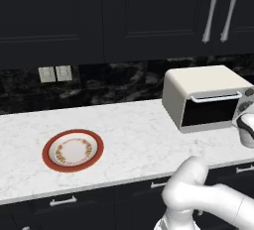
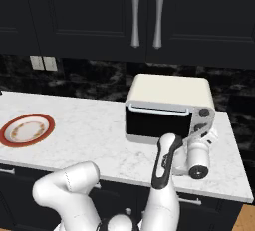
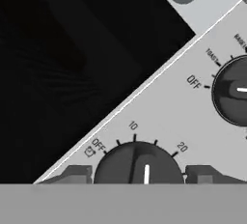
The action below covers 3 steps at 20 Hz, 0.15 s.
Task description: Pick up the kebab skewer and baguette bread, and place them inside the toaster oven. Close the toaster oven door and start by setting the timer.
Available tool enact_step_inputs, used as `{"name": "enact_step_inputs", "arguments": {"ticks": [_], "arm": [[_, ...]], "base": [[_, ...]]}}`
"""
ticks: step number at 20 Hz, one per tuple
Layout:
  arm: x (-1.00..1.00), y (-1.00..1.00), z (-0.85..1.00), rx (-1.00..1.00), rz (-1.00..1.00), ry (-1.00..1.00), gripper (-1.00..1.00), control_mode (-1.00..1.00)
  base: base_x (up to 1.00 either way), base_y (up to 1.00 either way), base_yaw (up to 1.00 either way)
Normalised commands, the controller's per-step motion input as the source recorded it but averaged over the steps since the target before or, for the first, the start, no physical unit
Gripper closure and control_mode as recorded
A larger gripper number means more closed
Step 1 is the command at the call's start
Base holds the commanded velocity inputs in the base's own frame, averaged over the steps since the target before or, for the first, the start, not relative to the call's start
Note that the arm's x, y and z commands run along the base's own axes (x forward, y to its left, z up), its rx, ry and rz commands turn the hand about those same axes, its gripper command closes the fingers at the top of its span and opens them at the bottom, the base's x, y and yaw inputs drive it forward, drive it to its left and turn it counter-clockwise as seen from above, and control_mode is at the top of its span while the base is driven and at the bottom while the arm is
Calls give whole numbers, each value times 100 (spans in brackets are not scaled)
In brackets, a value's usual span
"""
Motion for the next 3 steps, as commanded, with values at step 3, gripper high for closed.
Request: {"name": "enact_step_inputs", "arguments": {"ticks": [3], "arm": [[-24, 0, 2, 55, -17, 5, 100, -100]], "base": [[0, 0, 0]]}}
